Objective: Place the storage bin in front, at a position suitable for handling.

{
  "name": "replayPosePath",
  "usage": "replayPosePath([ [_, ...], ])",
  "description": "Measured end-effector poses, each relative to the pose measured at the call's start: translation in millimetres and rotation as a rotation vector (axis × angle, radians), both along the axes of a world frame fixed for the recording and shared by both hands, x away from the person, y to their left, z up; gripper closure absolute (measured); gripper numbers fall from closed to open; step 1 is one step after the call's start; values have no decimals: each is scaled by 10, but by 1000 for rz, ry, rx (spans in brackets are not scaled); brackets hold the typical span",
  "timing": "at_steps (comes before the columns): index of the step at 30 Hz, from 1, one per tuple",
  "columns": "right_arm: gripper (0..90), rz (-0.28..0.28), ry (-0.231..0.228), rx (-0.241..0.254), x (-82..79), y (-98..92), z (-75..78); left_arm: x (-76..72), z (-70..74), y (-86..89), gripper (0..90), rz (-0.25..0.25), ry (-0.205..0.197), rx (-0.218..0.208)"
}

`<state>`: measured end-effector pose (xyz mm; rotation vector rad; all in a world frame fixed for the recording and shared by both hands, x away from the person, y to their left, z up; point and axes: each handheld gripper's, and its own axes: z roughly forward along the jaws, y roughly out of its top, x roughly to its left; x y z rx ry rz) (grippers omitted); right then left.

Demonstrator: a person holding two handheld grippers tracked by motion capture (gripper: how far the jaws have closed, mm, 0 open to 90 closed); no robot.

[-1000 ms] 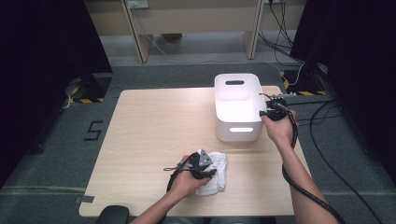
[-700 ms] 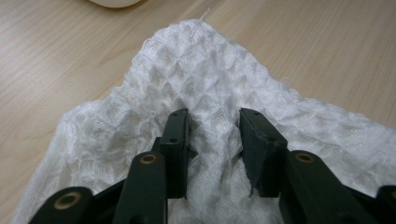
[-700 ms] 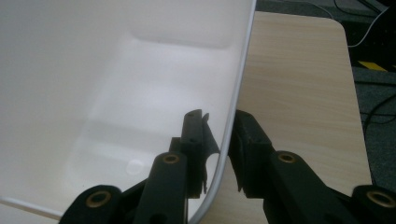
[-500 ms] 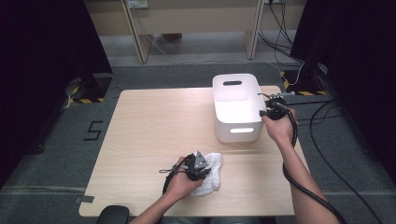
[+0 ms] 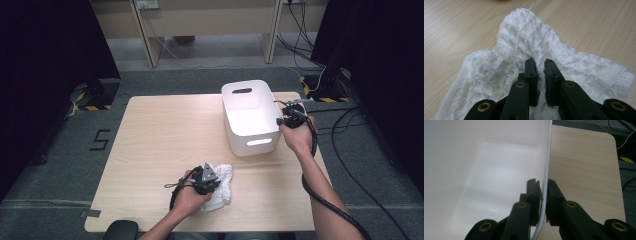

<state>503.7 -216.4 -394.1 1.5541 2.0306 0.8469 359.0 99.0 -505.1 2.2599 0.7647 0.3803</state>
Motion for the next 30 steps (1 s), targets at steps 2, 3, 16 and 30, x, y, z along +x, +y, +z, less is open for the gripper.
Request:
replayPosePath([
  [2,831,9,-3,-3,4,-4,-1,-16,16,28,820,9,9,-6],
  [3,831,10,-3,-1,4,-7,-1,-28,28,60,818,23,20,-21],
  [16,806,2,2,12,2,-3,17,-71,188,169,308,76,-10,-83],
  [30,784,9,9,8,-4,0,25,66,-46,107,169,42,48,-13],
])
